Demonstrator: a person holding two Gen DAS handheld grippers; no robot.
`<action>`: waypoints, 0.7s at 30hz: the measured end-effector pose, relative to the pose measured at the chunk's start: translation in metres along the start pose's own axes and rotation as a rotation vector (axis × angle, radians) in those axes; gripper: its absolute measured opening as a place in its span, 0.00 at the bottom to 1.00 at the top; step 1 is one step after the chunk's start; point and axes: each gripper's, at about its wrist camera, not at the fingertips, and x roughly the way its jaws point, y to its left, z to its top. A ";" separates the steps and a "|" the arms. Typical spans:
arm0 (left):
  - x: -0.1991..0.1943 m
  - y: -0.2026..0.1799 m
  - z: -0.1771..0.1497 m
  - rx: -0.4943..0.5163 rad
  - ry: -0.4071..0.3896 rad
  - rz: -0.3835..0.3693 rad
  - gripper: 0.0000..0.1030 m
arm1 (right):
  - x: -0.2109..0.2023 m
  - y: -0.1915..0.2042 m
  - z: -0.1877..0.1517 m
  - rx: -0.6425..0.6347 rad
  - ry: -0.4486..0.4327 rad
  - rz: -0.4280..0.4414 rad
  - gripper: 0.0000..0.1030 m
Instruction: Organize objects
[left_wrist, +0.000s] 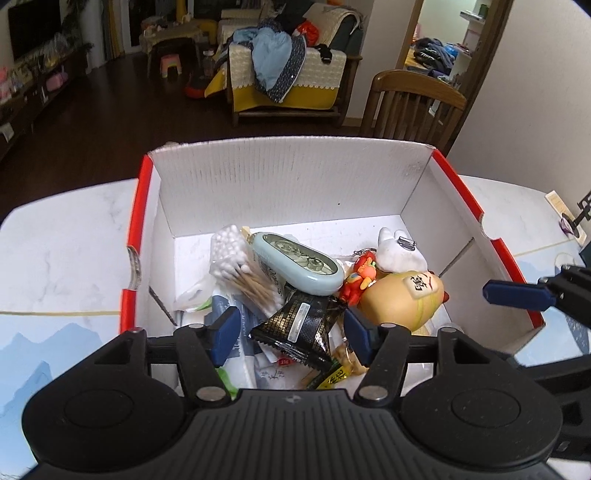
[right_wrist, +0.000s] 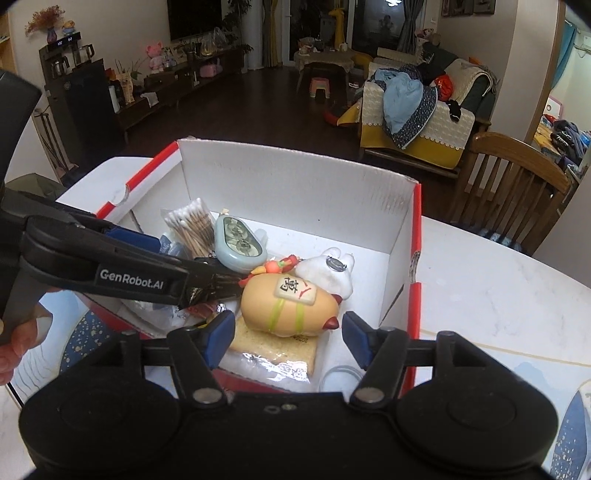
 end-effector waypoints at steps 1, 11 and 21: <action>-0.004 0.000 -0.001 0.009 -0.009 0.005 0.59 | -0.003 0.000 0.000 0.002 -0.006 0.003 0.64; -0.051 0.000 -0.009 0.031 -0.092 0.016 0.62 | -0.043 0.003 0.001 0.000 -0.086 0.031 0.71; -0.105 -0.007 -0.025 0.076 -0.203 0.029 0.67 | -0.081 0.017 -0.013 -0.028 -0.195 0.053 0.78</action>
